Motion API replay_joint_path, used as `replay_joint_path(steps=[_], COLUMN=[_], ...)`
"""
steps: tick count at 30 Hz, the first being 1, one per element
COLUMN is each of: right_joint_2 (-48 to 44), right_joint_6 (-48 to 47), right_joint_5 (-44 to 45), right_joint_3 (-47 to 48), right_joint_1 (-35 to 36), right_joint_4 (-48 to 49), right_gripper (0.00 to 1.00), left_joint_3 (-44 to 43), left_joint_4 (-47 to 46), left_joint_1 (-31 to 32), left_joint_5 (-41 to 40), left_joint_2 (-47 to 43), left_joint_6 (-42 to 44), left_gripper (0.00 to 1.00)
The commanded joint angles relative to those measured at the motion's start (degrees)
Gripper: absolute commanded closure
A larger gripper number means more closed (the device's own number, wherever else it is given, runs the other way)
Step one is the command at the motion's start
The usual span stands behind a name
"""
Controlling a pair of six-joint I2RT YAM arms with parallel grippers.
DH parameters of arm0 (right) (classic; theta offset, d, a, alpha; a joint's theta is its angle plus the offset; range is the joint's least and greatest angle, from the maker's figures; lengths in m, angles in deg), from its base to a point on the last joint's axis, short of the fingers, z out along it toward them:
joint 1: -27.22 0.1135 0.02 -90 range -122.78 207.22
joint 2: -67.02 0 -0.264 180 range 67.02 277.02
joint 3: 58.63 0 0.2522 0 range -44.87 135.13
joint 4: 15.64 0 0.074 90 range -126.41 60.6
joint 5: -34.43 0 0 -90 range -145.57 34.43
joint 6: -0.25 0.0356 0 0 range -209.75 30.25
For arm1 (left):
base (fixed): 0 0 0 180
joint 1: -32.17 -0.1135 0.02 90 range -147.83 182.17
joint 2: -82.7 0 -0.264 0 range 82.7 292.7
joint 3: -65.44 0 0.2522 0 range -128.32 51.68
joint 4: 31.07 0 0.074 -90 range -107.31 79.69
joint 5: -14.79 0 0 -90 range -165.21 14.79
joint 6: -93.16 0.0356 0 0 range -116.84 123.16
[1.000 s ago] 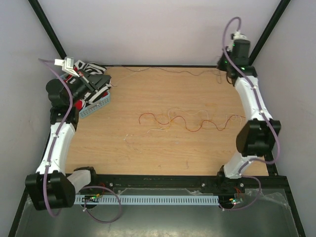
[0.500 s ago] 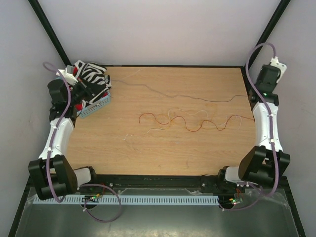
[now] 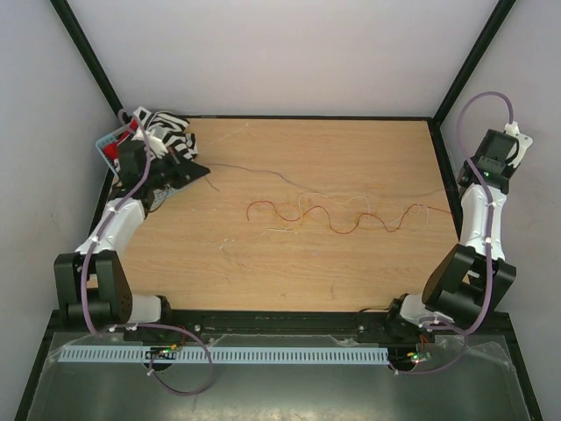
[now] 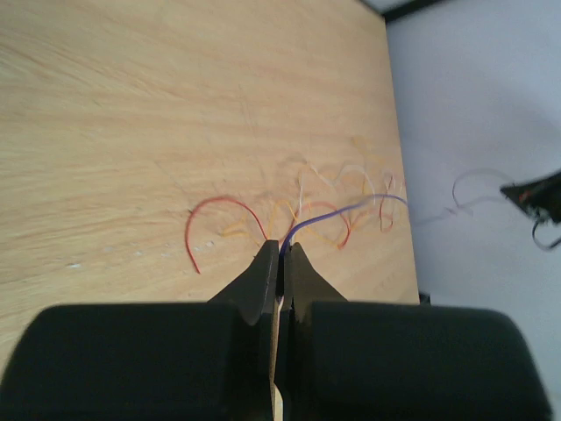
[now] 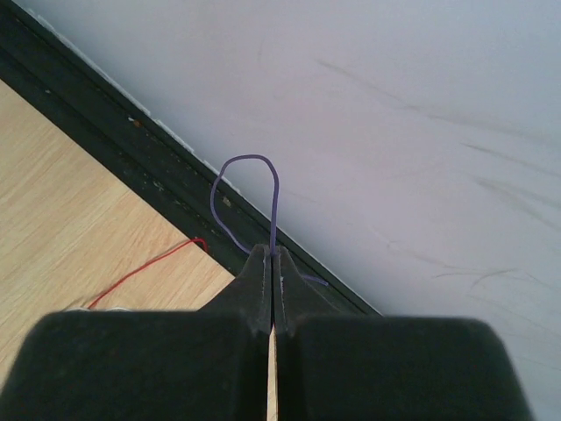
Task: Zip-tie the wires
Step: Straighten the cable at the center of the board.
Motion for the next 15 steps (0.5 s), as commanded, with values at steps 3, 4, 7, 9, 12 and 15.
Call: replay_joint_path(steps=[3, 4, 7, 9, 12, 15], right_joint_2=[3.05, 3.36, 4.69, 5.38, 6.72, 8.15], right_joint_6=[-0.9, -1.04, -1.08, -1.07, -1.1, -0.99], right_joint_5=[2.54, 2.77, 3.28, 3.47, 3.58, 3.63], right_joint_3=[-0.69, -0.74, -1.0, -1.2, -1.13, -0.94], right_joint_1=[-0.5, -0.54, -0.63, -0.7, -0.88, -0.9], right_joint_4=[1.38, 1.39, 1.86, 2.46, 2.98, 3.19], right_gripper=[1.0, 1.0, 1.0, 1.0, 1.0, 1.0], left_joint_3=[-2.1, -1.98, -1.75, -1.64, -1.68, -1.36], left_joint_4=[1.56, 1.73, 2.37, 2.47, 2.47, 2.72], left_joint_1=[9.42, 10.68, 14.22, 15.7, 16.86, 17.74], left_joint_5=[0.95, 0.88, -0.38, -0.72, -1.24, -1.91], left_joint_2=[4.02, 4.96, 7.49, 9.29, 11.27, 12.51], left_joint_6=[3.66, 3.96, 5.04, 5.25, 5.43, 5.72], left_gripper=[1.0, 1.0, 1.0, 1.0, 1.0, 1.0])
